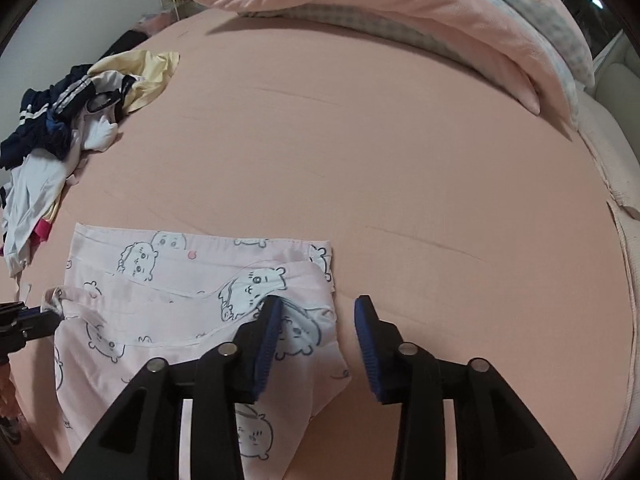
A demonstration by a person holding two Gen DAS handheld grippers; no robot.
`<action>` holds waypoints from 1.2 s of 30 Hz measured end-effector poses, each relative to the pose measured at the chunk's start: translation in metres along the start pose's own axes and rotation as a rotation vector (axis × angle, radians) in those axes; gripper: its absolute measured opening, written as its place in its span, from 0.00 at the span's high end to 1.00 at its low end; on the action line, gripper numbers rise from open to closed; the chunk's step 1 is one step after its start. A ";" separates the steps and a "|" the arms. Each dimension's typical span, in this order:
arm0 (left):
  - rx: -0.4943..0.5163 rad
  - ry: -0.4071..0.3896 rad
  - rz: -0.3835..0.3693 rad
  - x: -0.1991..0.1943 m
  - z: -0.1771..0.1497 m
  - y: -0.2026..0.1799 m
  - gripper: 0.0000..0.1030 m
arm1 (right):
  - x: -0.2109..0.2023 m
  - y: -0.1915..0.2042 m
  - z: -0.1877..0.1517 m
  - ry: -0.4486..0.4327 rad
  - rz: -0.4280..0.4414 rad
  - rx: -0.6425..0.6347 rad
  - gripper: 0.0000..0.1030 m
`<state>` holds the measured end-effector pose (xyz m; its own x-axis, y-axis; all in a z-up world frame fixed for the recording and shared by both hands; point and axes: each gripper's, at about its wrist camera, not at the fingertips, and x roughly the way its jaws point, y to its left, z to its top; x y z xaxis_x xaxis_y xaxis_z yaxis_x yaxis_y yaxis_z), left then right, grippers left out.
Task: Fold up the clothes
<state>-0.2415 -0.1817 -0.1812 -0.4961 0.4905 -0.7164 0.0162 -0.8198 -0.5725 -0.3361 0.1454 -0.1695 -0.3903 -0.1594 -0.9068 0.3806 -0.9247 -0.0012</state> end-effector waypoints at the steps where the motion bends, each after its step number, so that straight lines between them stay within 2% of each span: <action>1: -0.003 0.002 -0.002 0.001 0.000 0.000 0.87 | -0.001 0.000 0.000 0.000 -0.005 -0.010 0.63; 6: 0.007 0.026 0.003 0.006 -0.003 -0.006 0.86 | -0.001 0.006 0.002 0.011 -0.026 -0.044 0.63; 12: -0.017 0.007 -0.016 0.001 -0.001 -0.003 0.86 | -0.001 0.011 0.005 0.013 -0.030 -0.060 0.63; 23: -0.013 0.009 -0.006 0.006 0.001 -0.006 0.86 | 0.002 0.014 0.002 0.022 -0.033 -0.048 0.63; 29: -0.035 -0.027 -0.085 0.008 0.003 -0.008 0.86 | 0.009 0.017 0.004 0.038 -0.026 -0.053 0.63; 32: -0.023 -0.035 -0.128 0.010 0.003 -0.012 0.86 | 0.009 0.020 0.004 0.032 0.020 -0.062 0.63; 33: -0.005 -0.037 -0.127 0.011 0.003 -0.016 0.86 | 0.009 0.021 0.004 0.029 0.035 -0.065 0.67; 34: 0.015 -0.044 -0.116 0.010 0.002 -0.020 0.87 | 0.009 0.022 0.003 0.027 0.043 -0.071 0.87; 35: 0.034 -0.051 -0.105 0.010 0.001 -0.024 0.91 | 0.009 0.023 0.003 0.027 0.048 -0.079 0.95; 36: 0.048 -0.060 -0.091 0.008 0.000 -0.026 0.93 | 0.008 0.025 0.002 0.023 0.049 -0.087 0.95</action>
<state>-0.2464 -0.1561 -0.1717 -0.5445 0.5465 -0.6363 -0.0725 -0.7865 -0.6134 -0.3318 0.1206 -0.1755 -0.3502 -0.1948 -0.9162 0.4706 -0.8823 0.0077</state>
